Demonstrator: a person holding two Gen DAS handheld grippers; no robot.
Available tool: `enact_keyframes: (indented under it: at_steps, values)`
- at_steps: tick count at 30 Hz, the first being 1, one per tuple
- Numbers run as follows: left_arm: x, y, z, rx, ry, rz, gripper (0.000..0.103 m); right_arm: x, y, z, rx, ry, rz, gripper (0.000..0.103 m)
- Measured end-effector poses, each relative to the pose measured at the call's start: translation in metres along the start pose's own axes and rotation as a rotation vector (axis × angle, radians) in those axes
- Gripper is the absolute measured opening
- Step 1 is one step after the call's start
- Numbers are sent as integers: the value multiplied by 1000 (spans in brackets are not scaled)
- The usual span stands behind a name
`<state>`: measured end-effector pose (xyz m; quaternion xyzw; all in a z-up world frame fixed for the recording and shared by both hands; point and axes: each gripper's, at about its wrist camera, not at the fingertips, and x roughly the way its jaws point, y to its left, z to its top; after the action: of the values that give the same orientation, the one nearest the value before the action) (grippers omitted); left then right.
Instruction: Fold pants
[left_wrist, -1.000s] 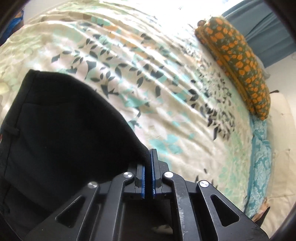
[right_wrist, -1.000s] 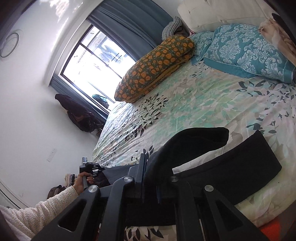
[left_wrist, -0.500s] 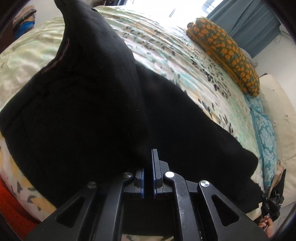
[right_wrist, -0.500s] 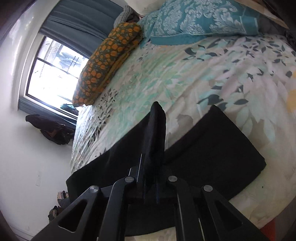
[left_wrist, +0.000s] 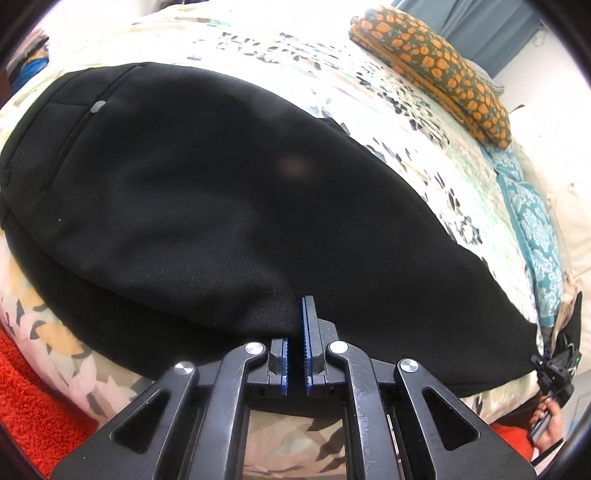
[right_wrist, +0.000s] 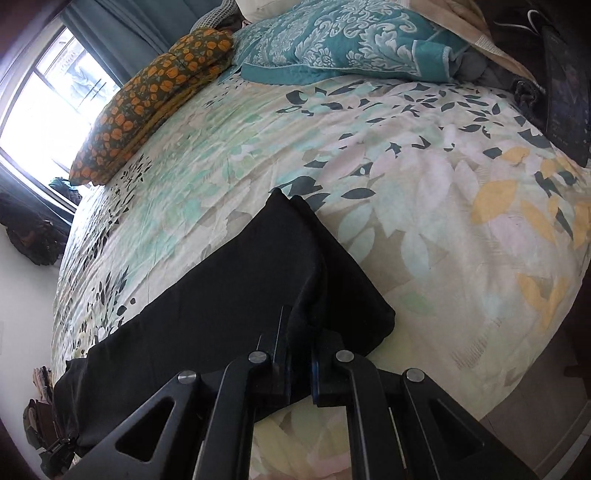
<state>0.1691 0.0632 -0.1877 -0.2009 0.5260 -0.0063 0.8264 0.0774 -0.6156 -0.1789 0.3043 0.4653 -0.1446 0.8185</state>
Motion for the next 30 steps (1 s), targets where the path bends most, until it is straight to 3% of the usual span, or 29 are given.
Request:
enact_keyframes:
  at_steps: [9, 11, 12, 13, 15, 16, 18, 19, 21, 22, 25, 28, 30]
  values:
    - [0, 6, -14, 33, 42, 37, 8, 11, 5, -4, -43, 48, -86, 10]
    - [-3, 9, -21, 43, 70, 42, 16, 11, 5, -4, -41, 56, -89, 28]
    - [-4, 9, -22, 46, 86, 40, 25, 9, 5, -3, -35, 58, -65, 44]
    - [-7, 12, -26, 54, 100, 32, 30, 4, 6, -3, -34, 51, -57, 52]
    - [-19, 14, -34, 74, 104, 28, 48, -8, 11, -4, -56, 28, -84, 55]
    - [-28, 17, -37, 76, 97, 27, 51, -16, 13, -5, -68, 13, -125, 62]
    - [-51, 32, -32, 54, 45, 30, 54, -37, 20, -7, -101, -64, -258, 79]
    - [-64, 46, -22, 18, -8, 50, 56, -47, 26, -9, -128, -102, -286, 79]
    - [-90, 91, 5, -107, -115, 97, 70, -64, 42, -13, -188, -160, -327, 79]
    - [-101, 118, 18, -179, -151, 115, 70, -70, 50, -16, -207, -184, -333, 80]
    - [-121, 200, 48, -390, -195, 116, 71, -82, 71, -30, -193, -187, -206, 81]
    - [-116, 259, 59, -516, -124, 75, 71, -76, 96, -55, -155, -144, -30, 85]
    - [-107, 278, 57, -541, -78, 37, 71, -65, 116, -79, -163, -117, 30, 85]
